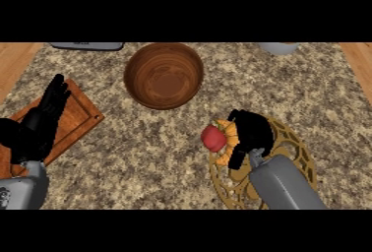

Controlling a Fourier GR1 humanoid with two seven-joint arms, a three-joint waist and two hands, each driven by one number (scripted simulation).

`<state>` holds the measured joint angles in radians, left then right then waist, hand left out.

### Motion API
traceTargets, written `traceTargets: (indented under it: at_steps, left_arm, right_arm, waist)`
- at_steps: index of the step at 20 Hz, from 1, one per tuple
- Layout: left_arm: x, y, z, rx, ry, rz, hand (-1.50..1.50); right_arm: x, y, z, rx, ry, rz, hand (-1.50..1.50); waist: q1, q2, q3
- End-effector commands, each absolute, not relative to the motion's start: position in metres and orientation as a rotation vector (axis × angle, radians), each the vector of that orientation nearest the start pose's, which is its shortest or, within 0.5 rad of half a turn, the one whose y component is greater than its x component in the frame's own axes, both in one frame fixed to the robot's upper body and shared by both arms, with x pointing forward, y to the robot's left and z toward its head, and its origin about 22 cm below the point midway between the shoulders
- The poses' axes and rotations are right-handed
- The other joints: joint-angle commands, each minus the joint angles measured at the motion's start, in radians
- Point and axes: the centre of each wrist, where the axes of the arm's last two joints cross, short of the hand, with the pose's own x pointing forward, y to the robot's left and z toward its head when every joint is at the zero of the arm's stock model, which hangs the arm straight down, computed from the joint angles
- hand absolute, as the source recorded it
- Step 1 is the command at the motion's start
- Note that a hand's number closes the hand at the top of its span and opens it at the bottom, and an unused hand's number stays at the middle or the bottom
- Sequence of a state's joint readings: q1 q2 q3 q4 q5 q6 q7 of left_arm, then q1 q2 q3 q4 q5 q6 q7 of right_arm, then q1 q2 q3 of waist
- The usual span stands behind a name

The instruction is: Pick the croissant from the placemat and place it in the bowl

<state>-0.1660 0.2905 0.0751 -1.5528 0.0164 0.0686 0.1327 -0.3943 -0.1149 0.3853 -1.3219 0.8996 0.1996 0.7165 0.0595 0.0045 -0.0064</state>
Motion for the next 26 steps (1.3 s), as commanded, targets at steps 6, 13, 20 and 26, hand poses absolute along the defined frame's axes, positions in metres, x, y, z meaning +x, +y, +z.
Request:
traceTargets:
  at_steps: [6,13,20,26]
  left_arm:
    - [0.297,0.266,0.068,0.189,-1.628,-0.213,0.0]
    - [0.303,0.261,0.07,0.186,-1.623,-0.217,0.0]
    - [0.306,0.259,0.064,0.196,-1.603,-0.217,0.0]
    - [0.307,0.26,0.066,0.209,-1.607,-0.197,0.0]
  right_arm:
    - [0.327,-0.019,0.114,-1.108,-1.096,0.972,1.5]
    - [0.334,0.023,0.19,-1.373,-1.316,0.674,1.5]
    - [0.345,0.041,0.233,-1.407,-1.317,0.514,1.5]
    - [0.364,0.037,0.232,-1.35,-1.331,0.408,1.5]
  waist:
    - [0.14,0.023,0.001]
    - [0.142,0.008,0.0]
    - [0.118,0.013,0.0]
    - [0.107,0.023,0.002]
